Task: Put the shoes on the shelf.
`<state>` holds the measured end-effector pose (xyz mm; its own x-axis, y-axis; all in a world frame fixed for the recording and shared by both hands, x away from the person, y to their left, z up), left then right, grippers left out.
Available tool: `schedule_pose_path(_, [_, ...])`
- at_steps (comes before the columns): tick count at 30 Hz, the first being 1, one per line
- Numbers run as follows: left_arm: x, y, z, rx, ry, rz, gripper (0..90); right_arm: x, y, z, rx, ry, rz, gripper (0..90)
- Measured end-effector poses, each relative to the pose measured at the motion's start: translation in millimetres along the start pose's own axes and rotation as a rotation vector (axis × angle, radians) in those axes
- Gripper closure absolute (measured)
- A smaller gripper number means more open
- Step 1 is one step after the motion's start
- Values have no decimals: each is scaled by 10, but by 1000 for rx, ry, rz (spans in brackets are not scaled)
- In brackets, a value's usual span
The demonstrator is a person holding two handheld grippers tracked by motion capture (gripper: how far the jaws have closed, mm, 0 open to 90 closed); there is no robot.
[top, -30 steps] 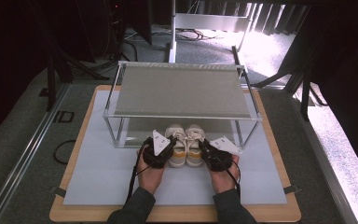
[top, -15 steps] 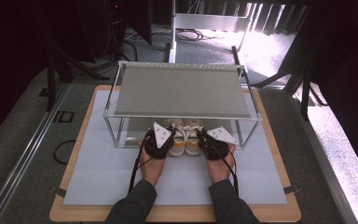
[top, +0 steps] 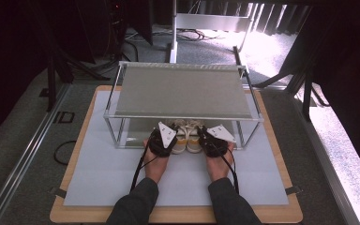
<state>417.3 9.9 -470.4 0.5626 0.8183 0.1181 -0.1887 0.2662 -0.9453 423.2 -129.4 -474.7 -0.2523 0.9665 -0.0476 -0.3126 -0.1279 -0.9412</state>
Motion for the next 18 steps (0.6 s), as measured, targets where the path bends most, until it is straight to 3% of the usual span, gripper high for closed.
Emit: schedule_pose_path(18, [52,1,-162,6,-38,-30,817,-26,38,-179,4,16,-17,794])
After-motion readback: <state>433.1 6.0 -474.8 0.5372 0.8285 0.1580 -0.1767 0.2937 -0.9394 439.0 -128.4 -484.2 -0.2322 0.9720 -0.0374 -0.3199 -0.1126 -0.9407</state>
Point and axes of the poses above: each handheld gripper's, and its own axes: z roughly backward along the jaws, y roughly out of its underside, x roughly to its left, the point moved 7 cm from there along -z, roughly forward along the jaws, and after that the axes turned 9 degrees about y, right-handed, at the moved point
